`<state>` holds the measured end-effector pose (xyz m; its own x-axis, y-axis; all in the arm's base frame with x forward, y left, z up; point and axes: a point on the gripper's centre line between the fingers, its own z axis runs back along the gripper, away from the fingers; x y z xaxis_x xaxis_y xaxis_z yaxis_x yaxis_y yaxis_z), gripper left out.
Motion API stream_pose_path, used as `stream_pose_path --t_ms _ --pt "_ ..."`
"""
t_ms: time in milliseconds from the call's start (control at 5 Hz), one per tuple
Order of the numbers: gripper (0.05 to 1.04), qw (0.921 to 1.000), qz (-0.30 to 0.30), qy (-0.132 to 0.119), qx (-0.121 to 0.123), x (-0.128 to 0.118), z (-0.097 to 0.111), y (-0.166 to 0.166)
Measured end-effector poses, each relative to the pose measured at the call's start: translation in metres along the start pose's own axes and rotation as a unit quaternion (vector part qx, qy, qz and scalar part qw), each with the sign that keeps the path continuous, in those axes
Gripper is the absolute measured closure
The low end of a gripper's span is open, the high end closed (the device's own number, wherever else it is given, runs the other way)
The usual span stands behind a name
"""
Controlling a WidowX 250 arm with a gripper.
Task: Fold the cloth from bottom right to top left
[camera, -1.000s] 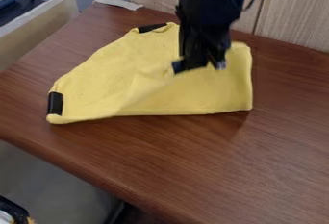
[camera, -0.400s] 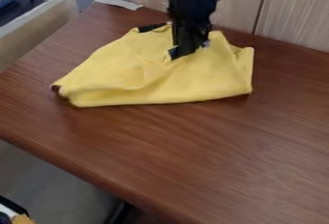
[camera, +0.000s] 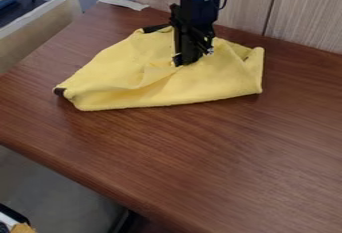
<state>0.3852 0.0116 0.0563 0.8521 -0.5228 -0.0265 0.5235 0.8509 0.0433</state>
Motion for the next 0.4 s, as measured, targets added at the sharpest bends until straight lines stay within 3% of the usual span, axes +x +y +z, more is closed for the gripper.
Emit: stream_pose_path --t_ms 400 --pt "0.261 0.9996 -0.009 0.025 0.006 -0.0037 0.0020 -0.0113"
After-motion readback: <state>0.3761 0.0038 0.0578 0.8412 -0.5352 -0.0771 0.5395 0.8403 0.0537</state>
